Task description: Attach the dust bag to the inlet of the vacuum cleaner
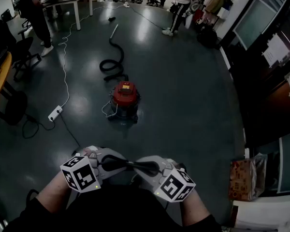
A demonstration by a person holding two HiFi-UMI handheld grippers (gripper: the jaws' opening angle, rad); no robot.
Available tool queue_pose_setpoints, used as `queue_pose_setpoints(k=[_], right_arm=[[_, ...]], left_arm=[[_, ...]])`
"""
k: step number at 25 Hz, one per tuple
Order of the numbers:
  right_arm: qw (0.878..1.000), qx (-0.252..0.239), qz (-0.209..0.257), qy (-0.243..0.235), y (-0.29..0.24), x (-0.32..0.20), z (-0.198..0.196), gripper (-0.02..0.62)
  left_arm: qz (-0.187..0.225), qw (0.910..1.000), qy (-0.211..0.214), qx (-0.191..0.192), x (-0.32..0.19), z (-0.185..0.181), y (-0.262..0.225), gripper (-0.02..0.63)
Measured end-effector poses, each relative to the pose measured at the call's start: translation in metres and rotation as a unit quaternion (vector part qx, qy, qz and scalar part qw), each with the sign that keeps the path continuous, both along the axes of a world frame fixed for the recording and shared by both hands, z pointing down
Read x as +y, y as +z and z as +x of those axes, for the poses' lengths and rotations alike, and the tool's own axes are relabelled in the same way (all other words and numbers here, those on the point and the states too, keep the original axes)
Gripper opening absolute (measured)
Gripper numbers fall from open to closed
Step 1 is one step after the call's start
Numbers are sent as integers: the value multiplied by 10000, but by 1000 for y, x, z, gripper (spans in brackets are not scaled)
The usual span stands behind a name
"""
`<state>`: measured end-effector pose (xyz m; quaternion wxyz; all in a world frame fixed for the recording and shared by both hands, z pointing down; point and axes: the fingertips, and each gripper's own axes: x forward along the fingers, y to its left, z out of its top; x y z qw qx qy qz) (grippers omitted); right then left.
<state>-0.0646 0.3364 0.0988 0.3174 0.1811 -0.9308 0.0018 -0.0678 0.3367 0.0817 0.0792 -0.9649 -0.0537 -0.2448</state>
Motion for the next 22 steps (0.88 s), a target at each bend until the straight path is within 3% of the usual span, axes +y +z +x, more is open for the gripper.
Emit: queue_pose_setpoints(k=[13, 22], right_arm=[[9998, -134, -131, 2, 6, -1, 3, 38], [9995, -263, 165, -43, 6, -9, 23, 40]], left_arm=[[-56, 9999, -33, -103, -2, 4, 7, 34], [-101, 9996, -196, -197, -7, 22, 8, 34]])
